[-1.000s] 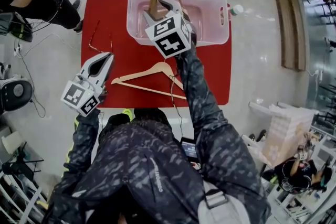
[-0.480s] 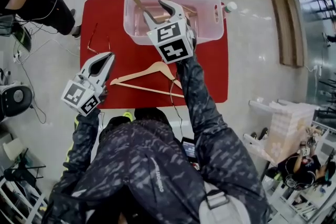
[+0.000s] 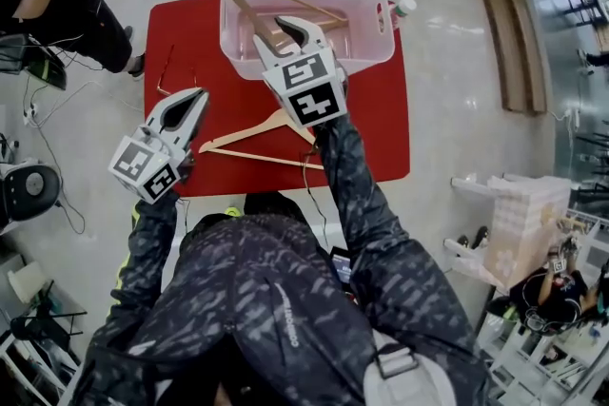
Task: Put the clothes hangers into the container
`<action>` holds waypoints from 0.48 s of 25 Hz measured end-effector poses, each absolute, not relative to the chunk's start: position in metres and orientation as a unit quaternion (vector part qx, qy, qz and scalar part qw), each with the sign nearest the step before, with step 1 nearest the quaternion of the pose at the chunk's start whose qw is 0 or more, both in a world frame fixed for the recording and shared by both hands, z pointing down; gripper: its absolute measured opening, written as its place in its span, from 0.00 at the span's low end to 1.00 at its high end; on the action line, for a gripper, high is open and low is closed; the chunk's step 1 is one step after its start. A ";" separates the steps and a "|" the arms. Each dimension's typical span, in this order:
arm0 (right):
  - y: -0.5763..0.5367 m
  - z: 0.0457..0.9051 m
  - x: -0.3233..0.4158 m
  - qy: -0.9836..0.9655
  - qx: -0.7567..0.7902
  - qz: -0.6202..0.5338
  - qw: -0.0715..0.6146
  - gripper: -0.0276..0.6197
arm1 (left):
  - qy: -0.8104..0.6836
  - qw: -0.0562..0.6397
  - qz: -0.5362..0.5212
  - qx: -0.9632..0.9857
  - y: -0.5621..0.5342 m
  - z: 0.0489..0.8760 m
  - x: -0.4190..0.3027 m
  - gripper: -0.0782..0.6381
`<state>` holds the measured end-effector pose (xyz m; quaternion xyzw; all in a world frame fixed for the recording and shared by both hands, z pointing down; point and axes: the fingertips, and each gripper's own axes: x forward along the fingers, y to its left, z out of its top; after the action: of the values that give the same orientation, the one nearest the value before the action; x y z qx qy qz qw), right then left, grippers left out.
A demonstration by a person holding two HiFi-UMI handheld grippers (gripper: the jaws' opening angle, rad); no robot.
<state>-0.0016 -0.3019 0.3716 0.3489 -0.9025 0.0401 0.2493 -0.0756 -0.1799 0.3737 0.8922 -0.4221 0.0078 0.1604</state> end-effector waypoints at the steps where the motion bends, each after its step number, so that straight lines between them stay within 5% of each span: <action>1: -0.299 0.369 -0.001 -0.903 0.352 0.040 0.245 0.27 | -0.421 0.159 0.008 0.893 -0.180 0.372 -0.074 0.12; 12: -0.268 0.340 0.010 -0.901 0.369 0.036 0.225 0.13 | -0.403 0.139 0.005 0.905 -0.180 0.350 -0.067 0.12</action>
<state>0.0099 -0.2676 0.3401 0.3691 -0.9009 0.0362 0.2254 -0.0669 -0.1796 0.3503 0.9047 -0.4027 0.0047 0.1388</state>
